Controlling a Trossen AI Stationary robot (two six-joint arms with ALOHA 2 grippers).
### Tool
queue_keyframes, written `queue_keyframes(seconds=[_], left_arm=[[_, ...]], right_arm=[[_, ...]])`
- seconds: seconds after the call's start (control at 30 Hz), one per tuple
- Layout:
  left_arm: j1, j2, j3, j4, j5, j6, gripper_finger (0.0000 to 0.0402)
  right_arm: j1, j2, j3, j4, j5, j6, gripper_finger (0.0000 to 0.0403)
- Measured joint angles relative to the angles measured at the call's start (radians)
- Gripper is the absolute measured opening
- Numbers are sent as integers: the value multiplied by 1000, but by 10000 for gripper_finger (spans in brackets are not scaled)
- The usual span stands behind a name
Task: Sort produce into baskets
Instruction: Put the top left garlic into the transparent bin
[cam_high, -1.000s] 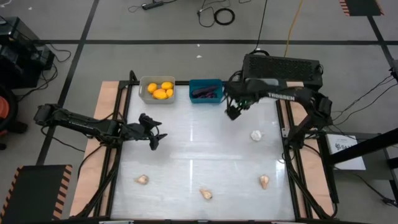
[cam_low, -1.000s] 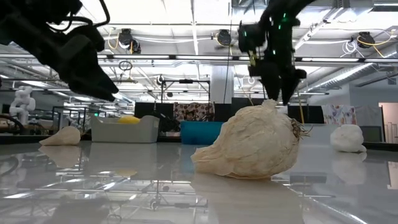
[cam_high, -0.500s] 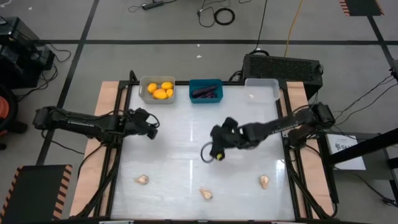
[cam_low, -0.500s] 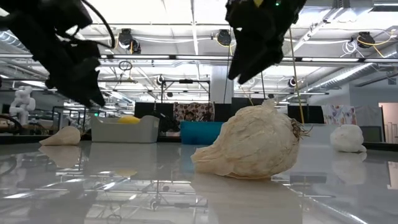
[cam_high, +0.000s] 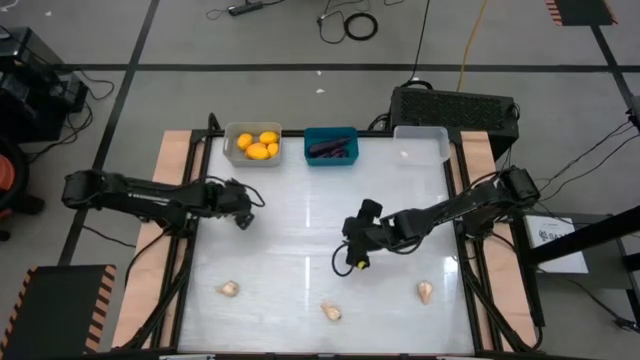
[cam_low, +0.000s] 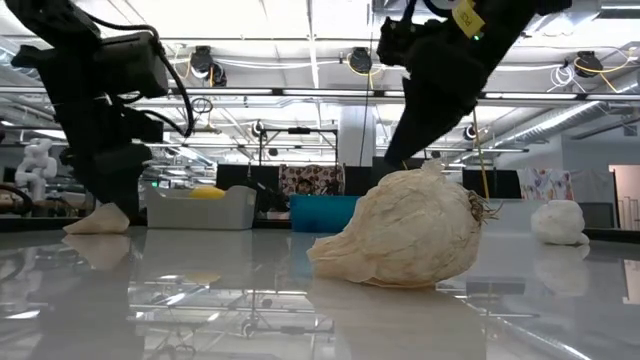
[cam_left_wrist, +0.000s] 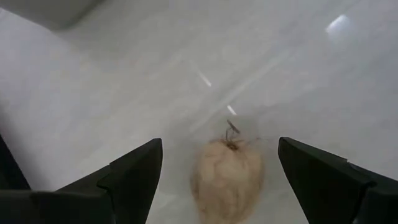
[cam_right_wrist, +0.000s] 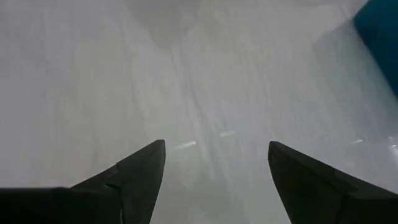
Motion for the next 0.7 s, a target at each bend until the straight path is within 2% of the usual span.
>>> queue_keyframes(seconds=[0.23, 0.47, 0.57, 0.7], left_arm=[[0, 71, 0, 12, 96, -1, 327], [-1, 112, 2, 27, 105, -4, 322], [-1, 113, 2, 29, 112, -4, 300], [-1, 113, 2, 32, 131, -4, 248]], right_arm=[[-3, 0, -18, -28, -6, -7, 277], [9, 0, -18, -39, -27, 4, 277], [14, 0, -18, -52, -54, 4, 277], [15, 0, -18, -81, -64, 19, 277]])
